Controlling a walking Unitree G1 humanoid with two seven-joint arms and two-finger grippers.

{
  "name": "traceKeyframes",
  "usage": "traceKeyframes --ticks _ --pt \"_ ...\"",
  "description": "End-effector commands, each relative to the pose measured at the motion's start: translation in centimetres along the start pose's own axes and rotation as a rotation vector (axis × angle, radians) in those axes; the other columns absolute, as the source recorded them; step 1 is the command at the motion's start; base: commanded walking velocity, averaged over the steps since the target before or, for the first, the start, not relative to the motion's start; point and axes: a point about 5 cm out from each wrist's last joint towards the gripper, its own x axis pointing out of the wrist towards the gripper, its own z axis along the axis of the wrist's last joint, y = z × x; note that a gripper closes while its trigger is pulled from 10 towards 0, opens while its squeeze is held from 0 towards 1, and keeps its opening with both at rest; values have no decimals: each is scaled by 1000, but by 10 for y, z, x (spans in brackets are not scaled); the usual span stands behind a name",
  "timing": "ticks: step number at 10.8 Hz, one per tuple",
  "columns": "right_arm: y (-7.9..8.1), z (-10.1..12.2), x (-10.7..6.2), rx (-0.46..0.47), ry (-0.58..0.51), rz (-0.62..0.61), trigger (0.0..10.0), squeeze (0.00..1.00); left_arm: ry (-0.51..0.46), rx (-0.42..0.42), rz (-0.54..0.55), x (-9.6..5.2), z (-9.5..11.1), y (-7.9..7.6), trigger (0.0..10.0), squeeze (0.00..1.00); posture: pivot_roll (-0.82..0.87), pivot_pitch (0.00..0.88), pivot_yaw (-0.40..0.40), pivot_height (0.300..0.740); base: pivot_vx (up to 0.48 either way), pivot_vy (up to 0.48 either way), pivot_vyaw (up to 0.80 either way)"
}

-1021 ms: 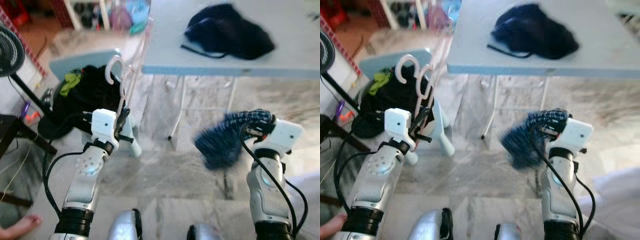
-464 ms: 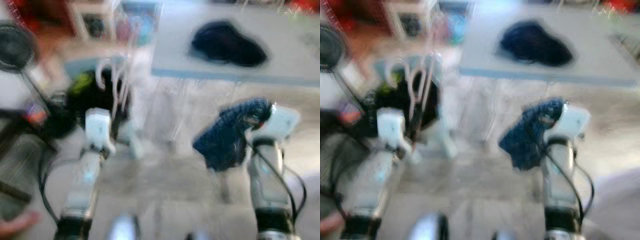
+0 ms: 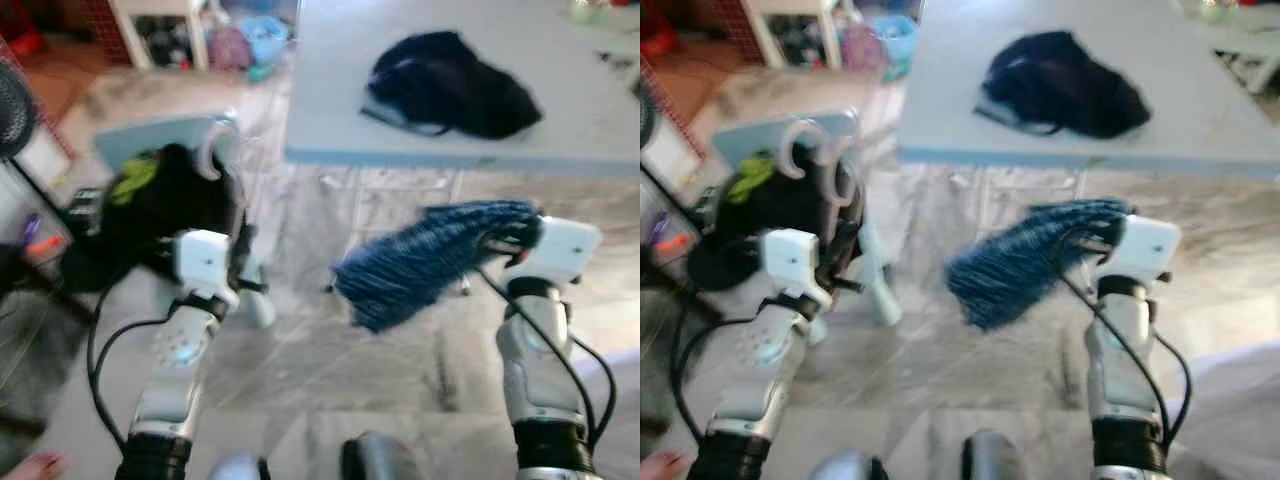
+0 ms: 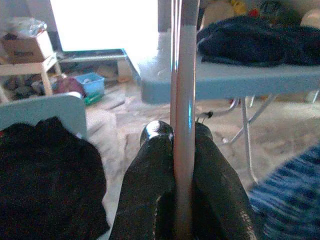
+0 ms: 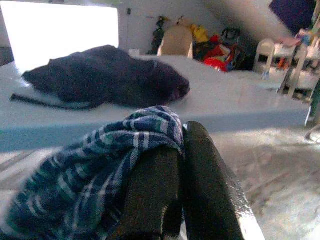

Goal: Hang hanger

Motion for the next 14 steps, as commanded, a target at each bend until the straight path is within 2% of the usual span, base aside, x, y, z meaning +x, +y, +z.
traceKeyframes --ticks 1,4,6,8,10,11,12,13,14 --pt "7 6 4 22 -19 25 0 0 -8 17 24 -4 2 9 10000 0 -24 148 -27 740 480 0 0" --pt "8 14 16 -7 -46 59 0 0 -26 18 34 -2 4 6 10000 0 -21 151 -45 740 480 0 -800" --pt "11 26 31 4 -84 76 0 0 -34 34 29 -2 5 4 10000 0 -20 165 -44 740 480 0 -741" --pt "12 46 51 -4 -152 97 0 0 -35 44 39 -3 6 5 10000 0 -10 178 -45 740 480 0 -219" --pt "23 65 68 -13 -215 170 0 0 -54 67 59 -1 10 6 10000 0 0 178 -46 740 472 0 0" --pt "33 86 81 41 -278 212 0 0 -60 73 59 0 11 5 10000 0 3 178 -45 740 465 0 0" --pt "44 119 99 96 -355 227 0 0 -61 80 55 1 11 3 10000 0 2 176 -45 740 424 0 0" --pt "61 154 113 127 -430 281 0 0 -62 82 57 3 11 2 10000 0 7 173 -49 740 424 0 0" --pt "87 200 123 189 -520 363 0 0 -64 84 62 3 11 0 10000 0 14 170 -57 740 386 0 0"
